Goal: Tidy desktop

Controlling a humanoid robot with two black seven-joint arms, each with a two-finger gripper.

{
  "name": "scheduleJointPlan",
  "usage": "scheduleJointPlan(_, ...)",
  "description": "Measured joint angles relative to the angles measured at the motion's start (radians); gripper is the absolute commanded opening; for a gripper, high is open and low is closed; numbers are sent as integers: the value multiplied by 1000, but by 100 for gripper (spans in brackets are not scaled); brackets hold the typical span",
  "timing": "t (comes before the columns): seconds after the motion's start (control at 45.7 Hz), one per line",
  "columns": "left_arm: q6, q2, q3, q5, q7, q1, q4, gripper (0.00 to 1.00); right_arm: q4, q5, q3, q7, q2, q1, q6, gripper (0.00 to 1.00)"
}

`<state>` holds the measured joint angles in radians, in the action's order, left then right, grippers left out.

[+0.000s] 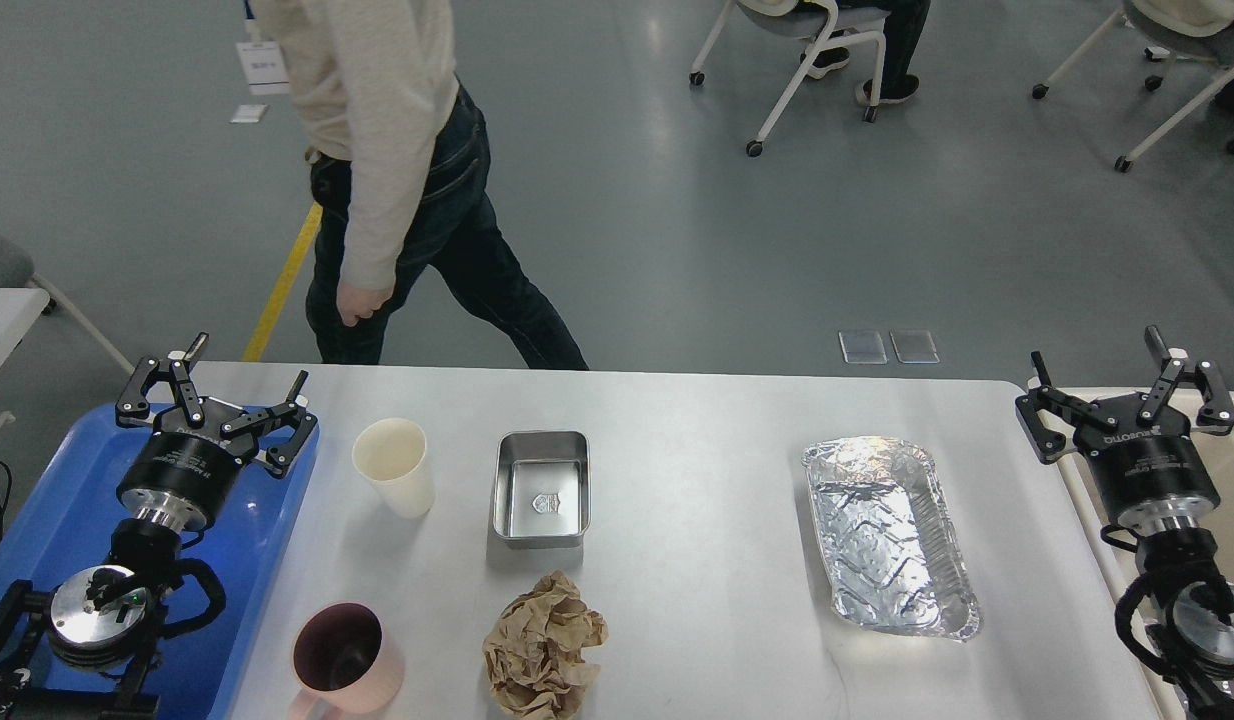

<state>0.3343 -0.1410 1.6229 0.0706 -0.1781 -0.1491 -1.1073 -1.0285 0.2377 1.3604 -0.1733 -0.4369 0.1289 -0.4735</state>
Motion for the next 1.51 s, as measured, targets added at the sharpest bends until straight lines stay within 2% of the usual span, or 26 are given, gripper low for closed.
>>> scheduleJointPlan(0.438, 7, 7, 59, -21, 6, -9, -5, 97, 55, -3, -1, 0, -41, -2, -20, 100)
scheduleJointPlan(0.613, 44, -3, 52, -16, 7, -16, 10, 97, 48, -25, -2, 0, -46, 0, -36, 100)
scheduleJointPlan(0.678, 21, -2, 45, -14, 0, -21, 14, 97, 45, -60, -2, 0, -45, 0, -39, 100)
scheduleJointPlan(0.853, -106, -27, -44, -9, -10, -26, 13, 97, 28, -168, -2, -3, -38, 9, -36, 100)
scheduleJointPlan(1.05, -161, -135, -154, -9, -12, -18, -41, 97, 28, -255, 0, -15, -38, 17, -28, 100)
scheduleJointPlan(1.16, -170, -213, -183, -3, -8, 22, -159, 97, 29, -296, 1, -29, -46, 17, -28, 100)
scheduleJointPlan(1.357, -285, -454, -285, 94, -1, 36, -263, 98, 36, -408, 28, -82, -47, 18, -25, 100)
scheduleJointPlan(1.51, -302, -720, -416, 130, 3, 36, -313, 98, 37, -460, 47, -92, -52, 20, -25, 100)
